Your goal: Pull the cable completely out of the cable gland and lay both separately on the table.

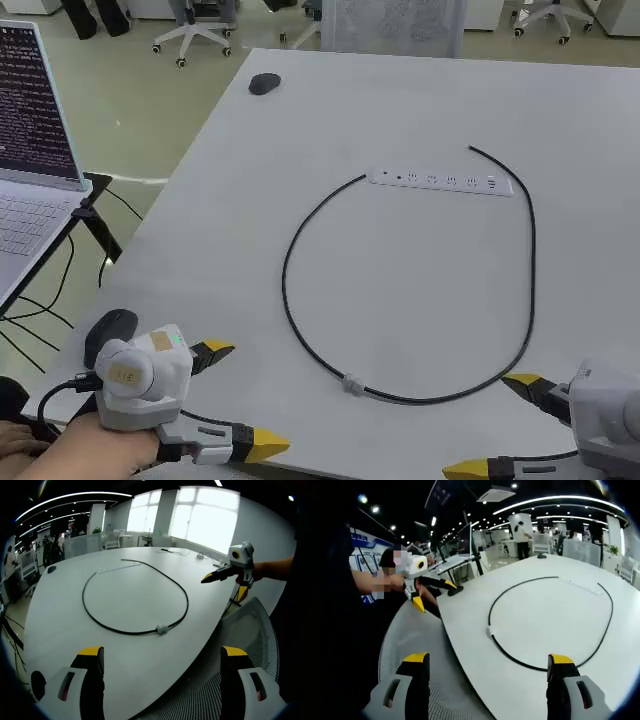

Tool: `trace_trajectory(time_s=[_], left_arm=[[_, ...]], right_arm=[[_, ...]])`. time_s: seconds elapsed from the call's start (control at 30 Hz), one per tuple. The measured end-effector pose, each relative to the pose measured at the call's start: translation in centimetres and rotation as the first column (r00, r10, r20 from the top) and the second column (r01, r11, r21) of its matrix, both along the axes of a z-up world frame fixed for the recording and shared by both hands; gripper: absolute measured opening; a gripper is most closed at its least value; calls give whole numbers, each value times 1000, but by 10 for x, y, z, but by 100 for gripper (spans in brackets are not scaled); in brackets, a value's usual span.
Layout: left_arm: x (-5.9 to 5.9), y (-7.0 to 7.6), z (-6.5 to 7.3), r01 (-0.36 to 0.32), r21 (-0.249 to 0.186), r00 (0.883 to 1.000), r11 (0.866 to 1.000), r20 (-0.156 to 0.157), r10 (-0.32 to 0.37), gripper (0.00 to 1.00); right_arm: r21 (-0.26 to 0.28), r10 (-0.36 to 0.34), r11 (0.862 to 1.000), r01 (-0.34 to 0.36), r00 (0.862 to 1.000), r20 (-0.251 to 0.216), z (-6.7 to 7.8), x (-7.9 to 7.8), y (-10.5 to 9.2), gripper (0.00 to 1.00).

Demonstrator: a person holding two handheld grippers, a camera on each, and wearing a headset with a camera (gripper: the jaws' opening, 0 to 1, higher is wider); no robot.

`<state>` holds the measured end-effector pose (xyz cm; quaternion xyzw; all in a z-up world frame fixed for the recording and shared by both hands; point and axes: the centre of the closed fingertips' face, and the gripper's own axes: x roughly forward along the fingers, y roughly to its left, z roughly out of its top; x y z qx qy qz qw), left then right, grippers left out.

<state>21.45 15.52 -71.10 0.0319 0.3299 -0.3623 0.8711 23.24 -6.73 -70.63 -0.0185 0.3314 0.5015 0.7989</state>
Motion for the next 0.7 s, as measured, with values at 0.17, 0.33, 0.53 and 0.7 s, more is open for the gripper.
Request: trace_trajectory(time_s=[0.17,0.33,0.53,0.7], left_arm=[[-1,-1,-2,-6,4,1000,1000,-8,6,94],[0,-3,-2,-9,2,1000,1000,-3,9,93],[-1,-8,-3,0,4,1000,1000,-3,0,93],[0,-9,-7,11,11,1000,1000,-10,-10,92]], right_arm=[[39,-29,999,29,1000,-8,8,6,-3,95],[16,-16,1000,16,1000,1,6,6,-8,95],[4,-14,1000,14,1000,-7,4,3,-11,95],[-38,10,999,-10,1000,2,1,1,-11,93]])
